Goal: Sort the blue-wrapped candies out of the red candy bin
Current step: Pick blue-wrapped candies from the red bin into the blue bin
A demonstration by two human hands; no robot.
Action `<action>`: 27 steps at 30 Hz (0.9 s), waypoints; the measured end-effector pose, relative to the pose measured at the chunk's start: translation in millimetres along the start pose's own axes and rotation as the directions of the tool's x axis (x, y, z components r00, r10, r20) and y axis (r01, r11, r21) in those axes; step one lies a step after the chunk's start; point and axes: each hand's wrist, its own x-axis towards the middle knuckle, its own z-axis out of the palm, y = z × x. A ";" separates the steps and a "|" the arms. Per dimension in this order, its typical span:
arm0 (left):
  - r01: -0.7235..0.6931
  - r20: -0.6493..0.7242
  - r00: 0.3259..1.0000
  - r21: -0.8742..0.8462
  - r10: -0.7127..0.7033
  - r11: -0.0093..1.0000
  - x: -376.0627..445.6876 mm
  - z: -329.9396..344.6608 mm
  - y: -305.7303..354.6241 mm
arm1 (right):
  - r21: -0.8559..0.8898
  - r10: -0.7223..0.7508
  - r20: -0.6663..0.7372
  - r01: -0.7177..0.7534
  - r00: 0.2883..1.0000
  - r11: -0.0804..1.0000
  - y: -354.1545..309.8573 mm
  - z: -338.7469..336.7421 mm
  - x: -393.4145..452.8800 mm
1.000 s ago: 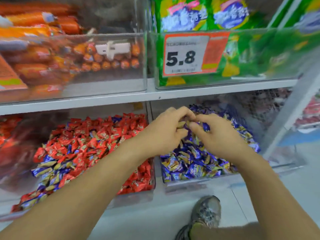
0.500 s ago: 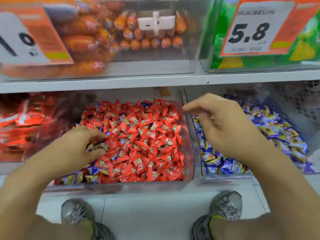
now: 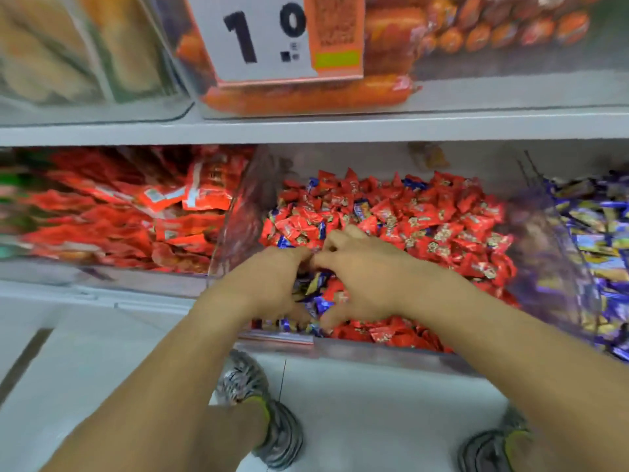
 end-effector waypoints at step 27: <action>-0.077 0.133 0.987 -0.095 0.089 0.993 15.6 -1.5 2.6 | 0.117 0.038 -0.253 -0.008 0.967 0.993 17.8 -6.6 -19.1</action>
